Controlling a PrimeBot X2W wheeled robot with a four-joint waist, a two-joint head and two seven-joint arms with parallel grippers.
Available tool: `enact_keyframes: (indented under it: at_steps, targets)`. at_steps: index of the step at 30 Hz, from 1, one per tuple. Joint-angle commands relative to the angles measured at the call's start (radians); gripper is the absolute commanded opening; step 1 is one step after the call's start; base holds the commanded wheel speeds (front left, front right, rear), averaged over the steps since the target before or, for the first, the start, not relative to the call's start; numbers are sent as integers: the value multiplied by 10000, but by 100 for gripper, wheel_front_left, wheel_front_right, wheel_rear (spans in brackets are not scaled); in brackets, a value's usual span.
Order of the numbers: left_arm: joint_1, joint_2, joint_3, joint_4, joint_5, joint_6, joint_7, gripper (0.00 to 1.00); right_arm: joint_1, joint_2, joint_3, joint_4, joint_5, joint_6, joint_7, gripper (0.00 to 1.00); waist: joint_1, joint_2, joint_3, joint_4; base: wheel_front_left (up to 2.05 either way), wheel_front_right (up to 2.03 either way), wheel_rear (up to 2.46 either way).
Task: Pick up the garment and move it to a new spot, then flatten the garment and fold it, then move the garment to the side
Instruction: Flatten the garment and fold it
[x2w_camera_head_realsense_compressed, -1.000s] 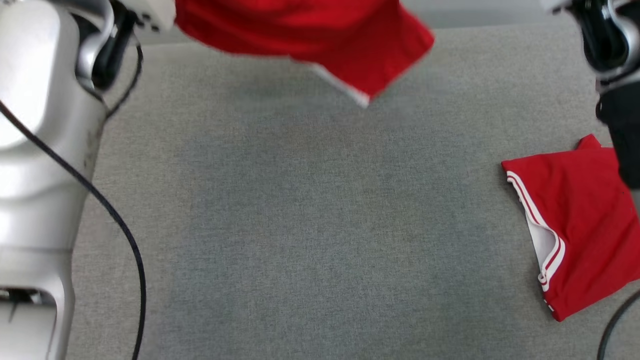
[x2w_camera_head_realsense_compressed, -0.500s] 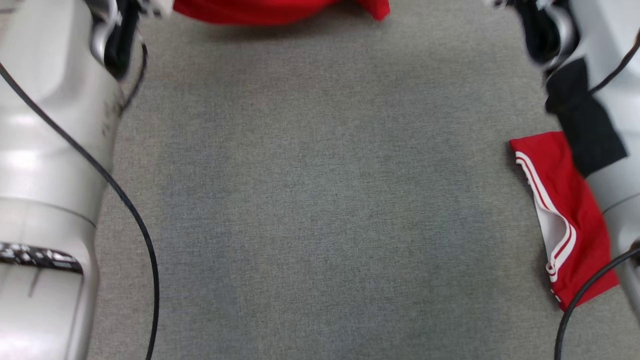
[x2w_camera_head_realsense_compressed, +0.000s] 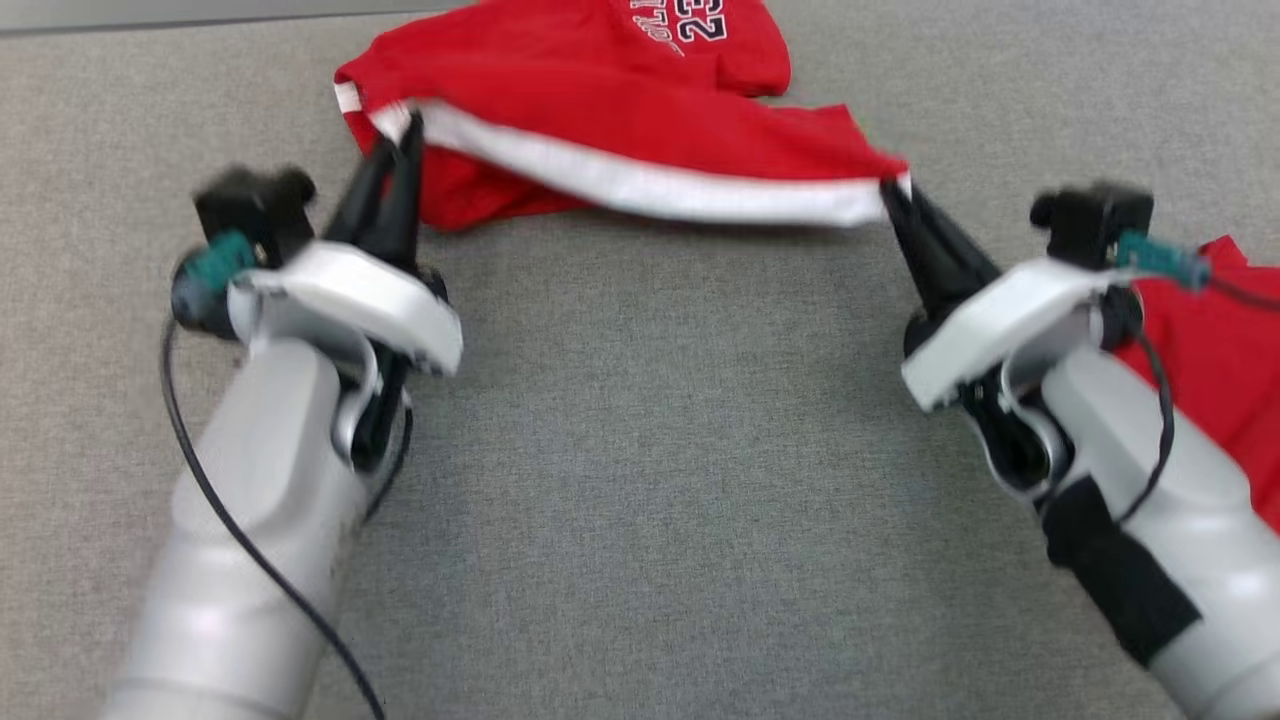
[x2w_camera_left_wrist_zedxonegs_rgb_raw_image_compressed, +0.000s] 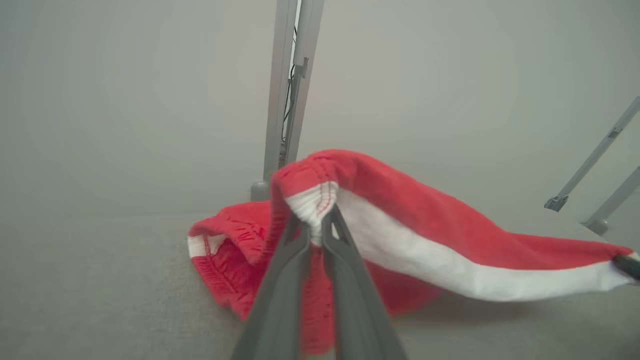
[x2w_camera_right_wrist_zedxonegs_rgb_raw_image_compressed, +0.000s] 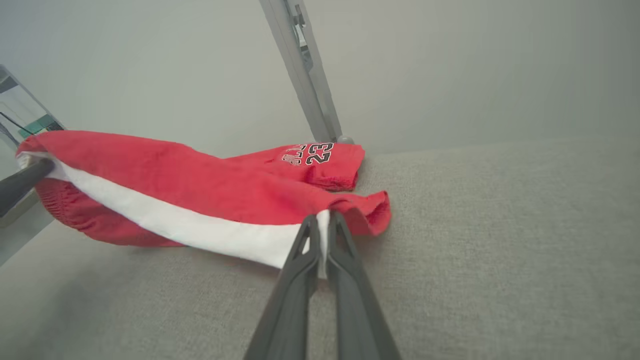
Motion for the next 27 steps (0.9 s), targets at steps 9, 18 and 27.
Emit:
enact_keyframes:
  at_steps: [9,18,27]
  targets:
    - [3981,484,-381,-2805,309,85,116,0,3915,-1083,-1213,-2766,-38,2,-98,0,0,0,-919,-133,0,0,0]
    - [7494,1190,-645,-5854,-179,609,1953,0,7906,-793,-3455,-4931,-937,0,-19,0,0,0,-1970,-130,0,0,0]
    - [10333,2139,-475,-9215,-846,1460,4055,0,11654,362,-5643,-8179,-2431,-1,1861,0,0,0,-2656,7,0,0,0]
